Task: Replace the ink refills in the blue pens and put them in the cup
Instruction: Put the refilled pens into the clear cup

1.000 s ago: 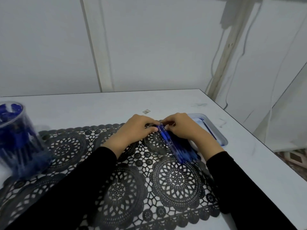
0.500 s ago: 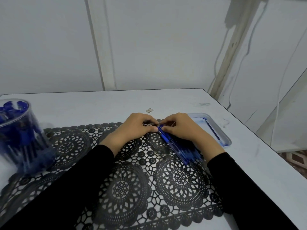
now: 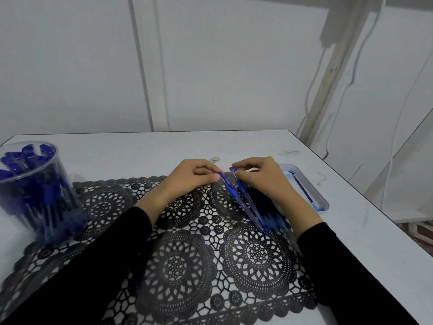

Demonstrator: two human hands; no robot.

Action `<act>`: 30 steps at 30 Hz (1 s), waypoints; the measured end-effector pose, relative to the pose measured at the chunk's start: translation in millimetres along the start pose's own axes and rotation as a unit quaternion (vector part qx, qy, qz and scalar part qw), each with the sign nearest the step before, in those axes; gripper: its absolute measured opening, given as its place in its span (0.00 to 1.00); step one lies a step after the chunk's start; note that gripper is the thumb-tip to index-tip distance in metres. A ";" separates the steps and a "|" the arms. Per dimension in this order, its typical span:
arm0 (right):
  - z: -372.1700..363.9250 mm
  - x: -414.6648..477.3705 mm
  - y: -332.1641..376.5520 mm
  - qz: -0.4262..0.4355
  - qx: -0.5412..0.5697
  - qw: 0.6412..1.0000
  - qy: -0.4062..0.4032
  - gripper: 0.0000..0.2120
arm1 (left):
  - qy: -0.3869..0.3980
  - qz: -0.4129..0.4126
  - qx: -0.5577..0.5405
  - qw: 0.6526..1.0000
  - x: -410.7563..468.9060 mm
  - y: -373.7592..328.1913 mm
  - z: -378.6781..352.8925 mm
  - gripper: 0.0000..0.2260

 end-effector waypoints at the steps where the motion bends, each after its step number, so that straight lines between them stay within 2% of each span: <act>1: 0.8 -1.1 1.6 -0.003 0.015 1.000 -0.003 0.08 | -0.004 0.016 -0.037 0.999 -2.7 0.2 1.6 0.07; 6: 5.2 -6.5 16.0 -0.005 0.106 0.994 -0.022 0.09 | -0.085 0.024 -0.148 0.985 -16.2 -15.2 17.1 0.08; 12: 3.2 -12.9 51.1 0.031 0.157 0.985 -0.066 0.09 | -0.189 -0.046 -0.080 0.978 -44.2 -62.8 46.6 0.05; 15: -3.1 -17.6 80.9 0.063 0.180 0.977 -0.095 0.09 | -0.252 -0.075 -0.050 0.963 -63.6 -87.1 70.1 0.04; 19: -9.5 -27.9 136.7 0.132 0.231 0.954 -0.140 0.10 | -0.347 -0.141 -0.015 0.927 -98.4 -129.7 112.1 0.04; 24: -19.1 -48.3 211.2 0.219 0.326 0.899 -0.194 0.10 | -0.449 -0.238 0.041 0.860 -150.8 -181.2 176.2 0.06; 27: -34.3 -58.3 245.6 0.247 0.375 0.869 -0.206 0.10 | -0.501 -0.286 0.079 0.813 -180.6 -197.7 216.8 0.06; 30: -59.8 -67.7 269.0 0.257 0.408 0.855 -0.188 0.10 | -0.542 -0.292 0.101 0.781 -200.3 -195.5 252.1 0.06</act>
Point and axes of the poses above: each hand's wrist, its own x-axis towards the middle knuckle, its own z-axis out of the back of the hand, y = z × x, the point moved 7 cm from there along x, towards the middle knuckle, and after that the axes turned 11 degrees about -y, right-handed, at the moved point
